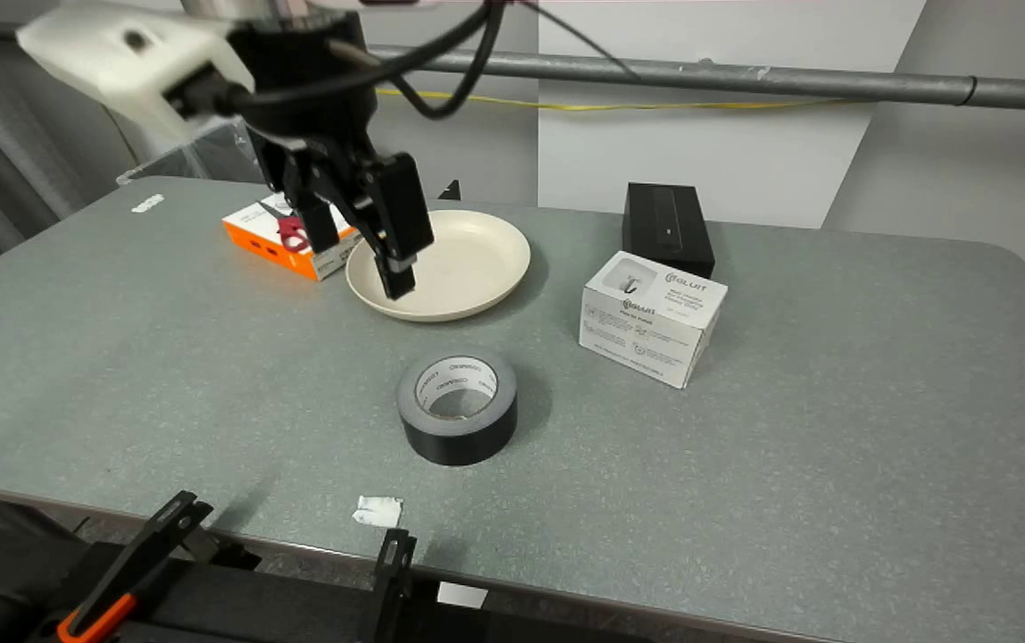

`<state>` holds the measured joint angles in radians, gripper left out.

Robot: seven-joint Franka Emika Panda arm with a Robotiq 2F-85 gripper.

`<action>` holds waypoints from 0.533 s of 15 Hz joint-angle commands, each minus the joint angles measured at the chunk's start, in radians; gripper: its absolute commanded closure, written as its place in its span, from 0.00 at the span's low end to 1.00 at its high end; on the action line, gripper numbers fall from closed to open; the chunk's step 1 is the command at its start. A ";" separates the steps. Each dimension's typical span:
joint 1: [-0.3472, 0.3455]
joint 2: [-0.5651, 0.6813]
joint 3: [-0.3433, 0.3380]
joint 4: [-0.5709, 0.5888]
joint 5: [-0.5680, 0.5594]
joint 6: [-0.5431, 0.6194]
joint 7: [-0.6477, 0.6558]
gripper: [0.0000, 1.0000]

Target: Put the masking tape on the plate

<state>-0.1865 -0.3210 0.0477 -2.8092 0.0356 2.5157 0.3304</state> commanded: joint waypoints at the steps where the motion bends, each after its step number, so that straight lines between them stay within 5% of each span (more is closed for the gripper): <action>1: -0.020 0.223 0.006 0.017 -0.084 0.175 0.097 0.00; 4: -0.022 0.375 -0.012 0.048 -0.235 0.298 0.243 0.00; 8: 0.076 0.513 -0.149 0.110 -0.446 0.365 0.432 0.00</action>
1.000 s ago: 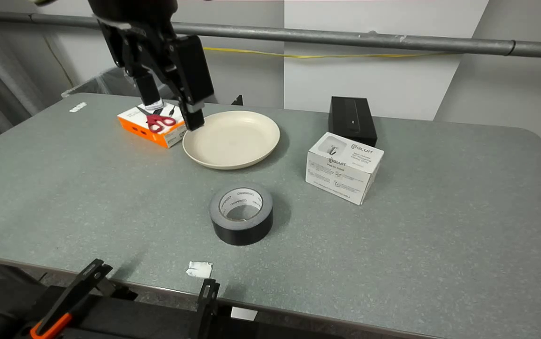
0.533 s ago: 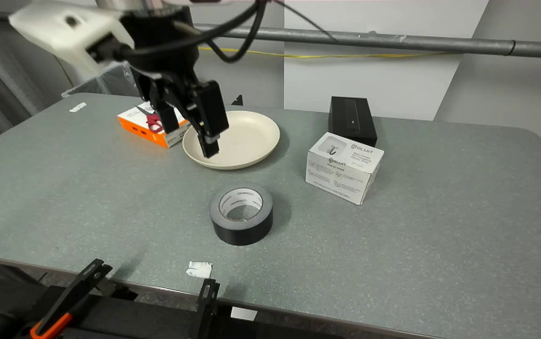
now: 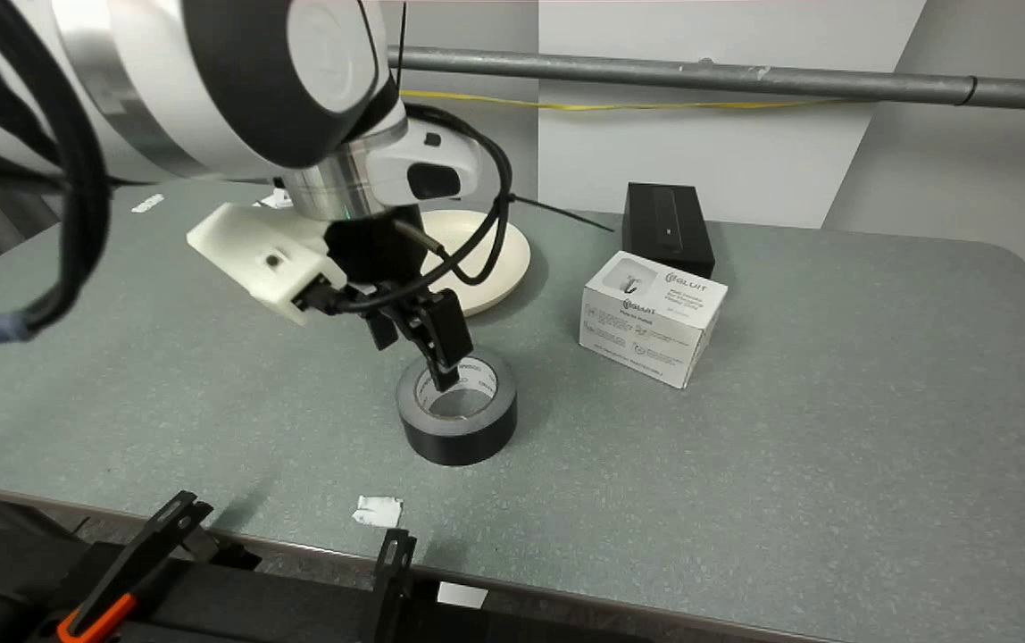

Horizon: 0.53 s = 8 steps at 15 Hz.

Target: Put the masking tape on the plate

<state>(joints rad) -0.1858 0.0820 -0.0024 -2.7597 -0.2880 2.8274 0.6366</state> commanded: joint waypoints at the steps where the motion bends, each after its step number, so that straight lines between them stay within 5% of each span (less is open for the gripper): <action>1: 0.106 0.145 -0.133 0.078 -0.136 0.060 0.139 0.00; 2: 0.133 0.174 -0.160 0.091 -0.135 0.071 0.141 0.25; 8: 0.214 0.231 -0.203 0.119 0.028 0.134 0.041 0.65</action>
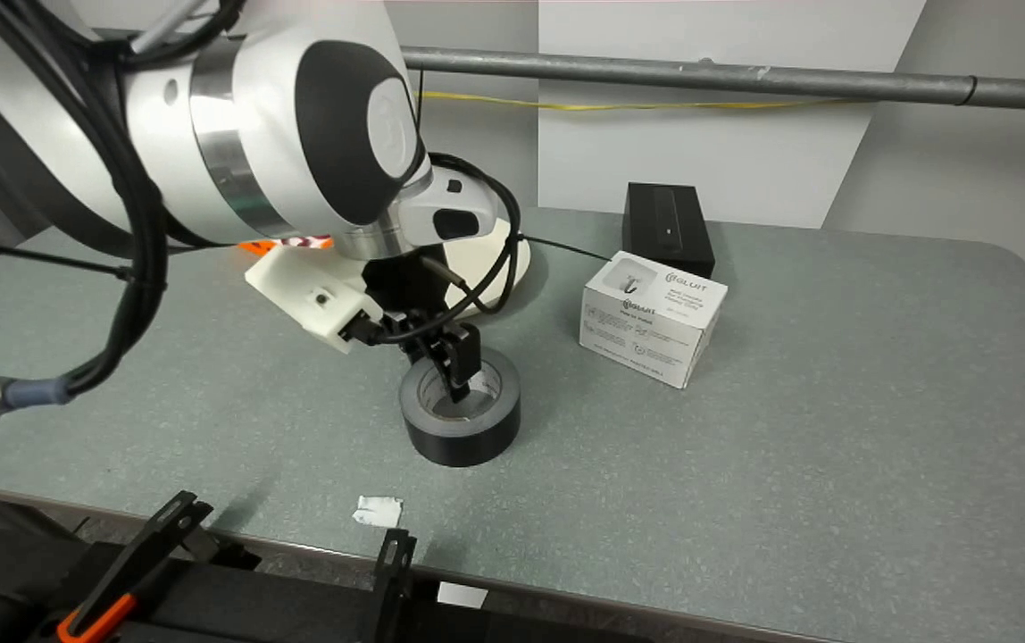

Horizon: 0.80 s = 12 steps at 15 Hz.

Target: Put the masking tape on the plate

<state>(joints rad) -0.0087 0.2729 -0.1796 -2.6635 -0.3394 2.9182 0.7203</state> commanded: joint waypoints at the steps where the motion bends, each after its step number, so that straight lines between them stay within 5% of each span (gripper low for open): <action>1: 0.027 0.029 -0.008 0.019 0.125 0.037 -0.070 0.74; 4: 0.023 -0.075 0.008 -0.018 0.212 -0.015 -0.147 0.96; 7: 0.029 -0.193 -0.005 -0.055 0.240 -0.004 -0.196 0.94; 11: -0.011 -0.311 0.065 -0.037 0.384 -0.045 -0.317 0.94; 12: -0.004 -0.222 0.040 -0.020 0.301 0.001 -0.239 0.94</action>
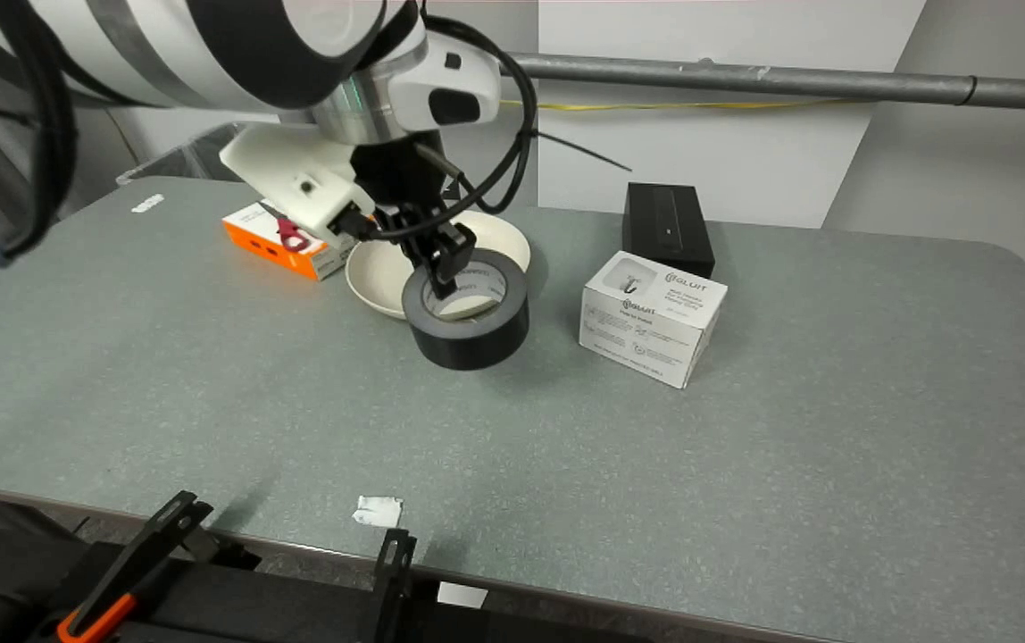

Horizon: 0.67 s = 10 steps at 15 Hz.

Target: Put the masking tape on the plate

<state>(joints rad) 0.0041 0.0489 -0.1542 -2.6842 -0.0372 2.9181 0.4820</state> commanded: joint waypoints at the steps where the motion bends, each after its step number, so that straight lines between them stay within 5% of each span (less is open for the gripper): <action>1: -0.023 -0.019 0.026 0.001 0.012 -0.007 -0.015 0.74; 6: -0.017 0.009 0.019 -0.005 0.010 -0.007 -0.013 0.74; 7: -0.016 0.011 0.019 -0.004 0.010 -0.007 -0.013 0.94; 10: -0.011 0.031 0.071 0.074 0.188 0.032 -0.066 0.94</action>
<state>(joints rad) 0.0011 0.0627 -0.1296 -2.6821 0.0397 2.9199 0.4516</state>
